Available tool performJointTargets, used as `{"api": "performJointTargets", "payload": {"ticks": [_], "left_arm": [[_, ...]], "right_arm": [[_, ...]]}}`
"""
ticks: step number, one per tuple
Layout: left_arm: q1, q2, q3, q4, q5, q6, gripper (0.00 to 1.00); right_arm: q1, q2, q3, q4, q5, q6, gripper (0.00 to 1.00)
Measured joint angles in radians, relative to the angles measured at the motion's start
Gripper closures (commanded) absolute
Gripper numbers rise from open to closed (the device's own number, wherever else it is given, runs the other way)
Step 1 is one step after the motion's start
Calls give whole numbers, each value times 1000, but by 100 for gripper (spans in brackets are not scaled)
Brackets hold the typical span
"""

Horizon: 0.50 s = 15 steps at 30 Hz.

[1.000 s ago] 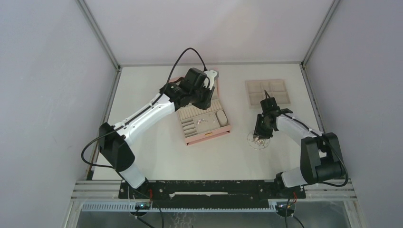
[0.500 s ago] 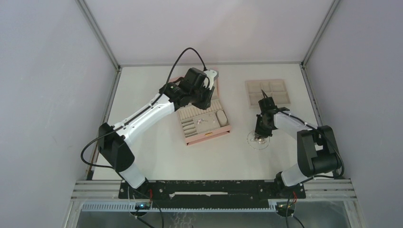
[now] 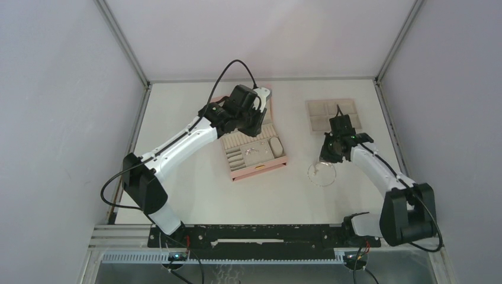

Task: Organize the mixed jewelry
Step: Pick up the jewelry from the center of the board.

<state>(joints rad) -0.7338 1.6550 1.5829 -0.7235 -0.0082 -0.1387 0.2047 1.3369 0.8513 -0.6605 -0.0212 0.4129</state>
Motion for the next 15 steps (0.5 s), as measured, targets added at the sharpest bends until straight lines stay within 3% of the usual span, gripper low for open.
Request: {"api": "performJointTargets", "payload": {"ticks": [5, 15], "left_arm": [[0, 0, 0, 0, -1, 0, 70], [0, 0, 0, 0, -8, 8, 70]], "right_arm": [[-1, -100, 66, -27, 5, 9, 100], [-65, -126, 188, -80, -15, 10, 100]]}}
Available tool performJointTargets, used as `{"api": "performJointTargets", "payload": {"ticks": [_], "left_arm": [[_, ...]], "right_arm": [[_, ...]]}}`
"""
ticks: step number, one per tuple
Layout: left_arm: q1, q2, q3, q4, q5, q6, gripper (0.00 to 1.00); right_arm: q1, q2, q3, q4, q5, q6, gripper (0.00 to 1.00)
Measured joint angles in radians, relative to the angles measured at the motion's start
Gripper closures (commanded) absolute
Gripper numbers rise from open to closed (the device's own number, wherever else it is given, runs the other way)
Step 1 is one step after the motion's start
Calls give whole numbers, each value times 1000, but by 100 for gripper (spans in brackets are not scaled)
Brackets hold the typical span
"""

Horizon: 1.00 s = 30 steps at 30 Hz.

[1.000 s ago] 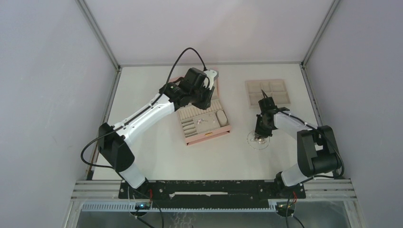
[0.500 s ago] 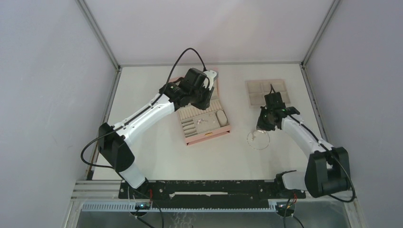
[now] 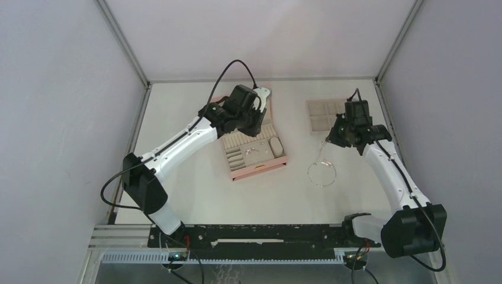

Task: Organize the mixed jewelry
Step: Pick up the jewelry from the center of the board, then place the jewelry in the compartment layer.

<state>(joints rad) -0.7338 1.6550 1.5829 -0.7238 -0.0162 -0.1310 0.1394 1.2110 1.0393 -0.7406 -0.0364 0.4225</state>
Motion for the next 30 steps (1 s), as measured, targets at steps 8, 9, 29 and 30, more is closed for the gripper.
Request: {"api": "performJointTargets", "payload": {"ticks": [8, 9, 29, 30], "left_arm": [[0, -14, -5, -8, -31, 2, 70], [0, -21, -14, -6, -36, 3, 70], [0, -50, -95, 32, -56, -1, 69], [0, -50, -95, 32, -56, 0, 69]], "right_arm": [[-63, -11, 156, -11, -33, 7, 100], [-69, -10, 178, -9, -33, 6, 100], [-131, 256, 428, 151, -40, 4, 100], [-131, 270, 428, 156, -40, 4, 100]]}}
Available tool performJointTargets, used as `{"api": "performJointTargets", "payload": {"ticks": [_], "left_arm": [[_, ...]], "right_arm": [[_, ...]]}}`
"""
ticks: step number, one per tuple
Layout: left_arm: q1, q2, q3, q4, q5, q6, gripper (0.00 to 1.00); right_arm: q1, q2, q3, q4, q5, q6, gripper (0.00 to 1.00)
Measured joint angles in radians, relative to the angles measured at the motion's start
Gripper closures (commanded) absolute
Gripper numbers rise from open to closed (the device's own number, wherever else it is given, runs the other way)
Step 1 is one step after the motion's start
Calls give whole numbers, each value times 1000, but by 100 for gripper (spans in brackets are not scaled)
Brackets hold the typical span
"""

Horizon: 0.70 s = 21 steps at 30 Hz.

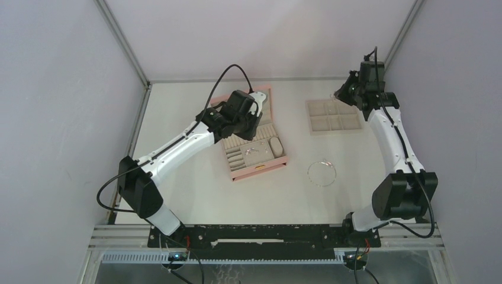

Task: Organize the mixed jewelry
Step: Place the jewelry in the compartment layer.

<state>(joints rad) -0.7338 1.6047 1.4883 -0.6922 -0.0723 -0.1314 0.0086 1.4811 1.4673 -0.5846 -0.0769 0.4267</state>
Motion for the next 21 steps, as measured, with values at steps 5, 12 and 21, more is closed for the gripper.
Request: {"api": "performJointTargets", "payload": {"ticks": [5, 12, 21], "left_arm": [[0, 0, 0, -1, -3, 1, 69], [0, 1, 0, -6, -4, 2, 69], [0, 20, 6, -12, -5, 9, 69]], "right_arm": [[0, 64, 0, 16, -5, 2, 100], [0, 129, 0, 28, -26, 3, 100], [0, 190, -1, 49, -39, 3, 100]]}}
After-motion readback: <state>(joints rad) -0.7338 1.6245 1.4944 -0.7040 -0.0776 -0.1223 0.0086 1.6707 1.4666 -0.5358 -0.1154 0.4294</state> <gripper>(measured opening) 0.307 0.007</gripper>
